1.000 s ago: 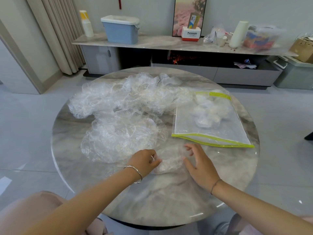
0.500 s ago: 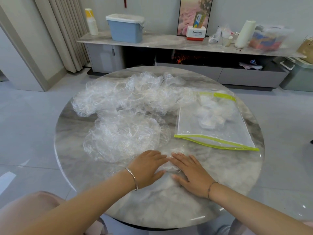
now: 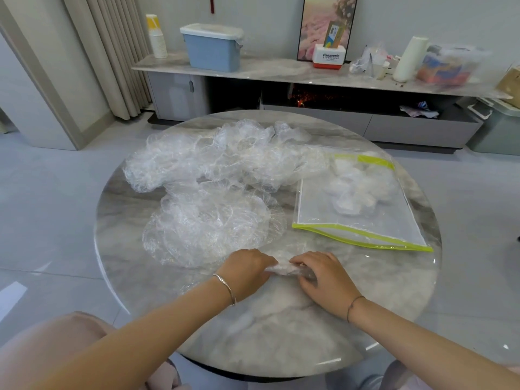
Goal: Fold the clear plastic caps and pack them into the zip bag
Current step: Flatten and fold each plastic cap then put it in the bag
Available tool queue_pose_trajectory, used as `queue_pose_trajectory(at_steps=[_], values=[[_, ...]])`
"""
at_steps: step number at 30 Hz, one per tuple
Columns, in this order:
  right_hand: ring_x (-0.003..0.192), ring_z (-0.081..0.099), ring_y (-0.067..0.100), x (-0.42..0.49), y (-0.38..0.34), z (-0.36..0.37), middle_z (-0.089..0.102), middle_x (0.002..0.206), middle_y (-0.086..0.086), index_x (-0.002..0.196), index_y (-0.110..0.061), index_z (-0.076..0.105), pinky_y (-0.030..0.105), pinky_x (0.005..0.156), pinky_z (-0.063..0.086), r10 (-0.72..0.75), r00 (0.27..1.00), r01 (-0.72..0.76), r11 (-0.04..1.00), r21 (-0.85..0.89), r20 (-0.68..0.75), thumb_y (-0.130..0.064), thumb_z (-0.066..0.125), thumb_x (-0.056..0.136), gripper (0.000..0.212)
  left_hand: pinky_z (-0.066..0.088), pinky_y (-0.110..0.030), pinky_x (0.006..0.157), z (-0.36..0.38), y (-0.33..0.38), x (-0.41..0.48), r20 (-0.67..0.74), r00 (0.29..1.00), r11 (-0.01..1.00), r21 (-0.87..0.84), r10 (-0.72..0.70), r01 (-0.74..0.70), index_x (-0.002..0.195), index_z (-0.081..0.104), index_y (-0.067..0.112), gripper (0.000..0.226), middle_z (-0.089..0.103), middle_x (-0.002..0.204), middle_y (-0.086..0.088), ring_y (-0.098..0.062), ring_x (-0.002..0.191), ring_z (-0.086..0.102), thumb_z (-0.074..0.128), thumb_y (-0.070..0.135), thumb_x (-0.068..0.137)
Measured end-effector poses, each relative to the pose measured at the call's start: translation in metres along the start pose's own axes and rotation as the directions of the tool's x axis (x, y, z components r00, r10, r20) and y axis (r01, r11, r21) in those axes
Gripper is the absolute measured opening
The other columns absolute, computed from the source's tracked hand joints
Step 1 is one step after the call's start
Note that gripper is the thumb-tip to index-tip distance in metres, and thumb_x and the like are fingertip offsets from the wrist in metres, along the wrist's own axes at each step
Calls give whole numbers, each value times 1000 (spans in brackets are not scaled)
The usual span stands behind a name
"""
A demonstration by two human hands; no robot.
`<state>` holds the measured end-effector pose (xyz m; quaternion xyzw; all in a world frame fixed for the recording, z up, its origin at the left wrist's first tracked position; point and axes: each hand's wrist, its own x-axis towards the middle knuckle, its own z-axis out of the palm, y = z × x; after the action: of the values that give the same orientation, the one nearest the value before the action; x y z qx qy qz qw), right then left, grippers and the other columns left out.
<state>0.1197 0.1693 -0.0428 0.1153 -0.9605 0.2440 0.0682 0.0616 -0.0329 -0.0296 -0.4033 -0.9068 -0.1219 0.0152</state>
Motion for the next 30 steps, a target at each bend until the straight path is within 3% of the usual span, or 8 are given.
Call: queue_pose_trajectory(at_steps=[2, 7, 13, 17, 20, 23, 26, 30], values=[[82, 56, 2, 0, 0, -2, 64, 85, -16, 94, -27, 64, 8, 85, 29, 94, 995, -92, 989, 116, -15, -20, 65, 83, 13, 39, -26, 71, 3, -2, -3, 44, 994, 989, -100, -101, 105, 116, 61, 22, 26, 66, 100, -2, -19, 93, 60, 46, 29, 95], [76, 62, 18, 2, 1, -3, 65, 76, 0, 78, -19, 62, 27, 73, 48, 322, 946, -309, 845, 436, 46, -16, 70, 83, 9, 39, -21, 62, 0, -1, -6, 74, 967, 865, -434, -245, 253, 97, 64, 21, 23, 64, 77, 2, -15, 70, 57, 56, 42, 90], [56, 46, 3, 6, 4, 2, 53, 54, -9, 81, -24, 53, 31, 67, 45, 395, 918, -368, 829, 421, 24, -19, 73, 79, 21, 39, -22, 63, 4, -4, -4, 68, 939, 907, -245, -338, 344, 117, 48, 25, 31, 47, 68, 11, -9, 68, 47, 56, 37, 90], [57, 49, 8, 10, 2, 1, 55, 57, -5, 86, -26, 49, 35, 68, 46, 415, 909, -390, 833, 393, 21, -20, 74, 78, 27, 43, -20, 71, 0, -2, -6, -10, 950, 931, -207, -311, 302, 127, 43, 26, 42, 52, 95, 9, -7, 85, 51, 58, 35, 88], [68, 54, 14, 10, 3, -2, 58, 72, -2, 96, -24, 48, 33, 70, 46, 414, 909, -407, 863, 298, 43, -26, 75, 76, 34, 46, -25, 83, 1, -7, -5, -84, 990, 984, -143, -117, 104, 128, 50, 25, 54, 51, 121, 2, -16, 105, 54, 71, 21, 79], [84, 53, 11, 10, 2, -8, 54, 93, -9, 108, -22, 53, 27, 81, 39, 128, 987, -132, 991, -32, -101, -29, 68, 79, 34, 53, -28, 80, 11, -10, -1, -138, 979, 985, -54, 153, -162, 107, 68, 24, 47, 66, 112, 3, -17, 97, 65, 76, 3, 66], [87, 53, 15, 7, 2, -14, 59, 97, -5, 104, -22, 61, 27, 80, 35, -324, 931, 254, 907, -336, -169, -27, 52, 83, 24, 57, -29, 72, 13, -4, -4, -103, 981, 981, -81, 166, -175, 106, 69, 19, 32, 69, 107, 3, -19, 89, 68, 46, 22, 84], [97, 54, 12, -3, 8, -9, 64, 104, -9, 108, -22, 67, 26, 90, 33, -371, 927, 330, 874, -356, -50, -31, 46, 88, 30, 45, -33, 89, 7, -1, -3, 105, 992, 988, -142, 76, -61, 126, 58, 19, 53, 58, 126, 0, -22, 108, 57, 26, 44, 91]])
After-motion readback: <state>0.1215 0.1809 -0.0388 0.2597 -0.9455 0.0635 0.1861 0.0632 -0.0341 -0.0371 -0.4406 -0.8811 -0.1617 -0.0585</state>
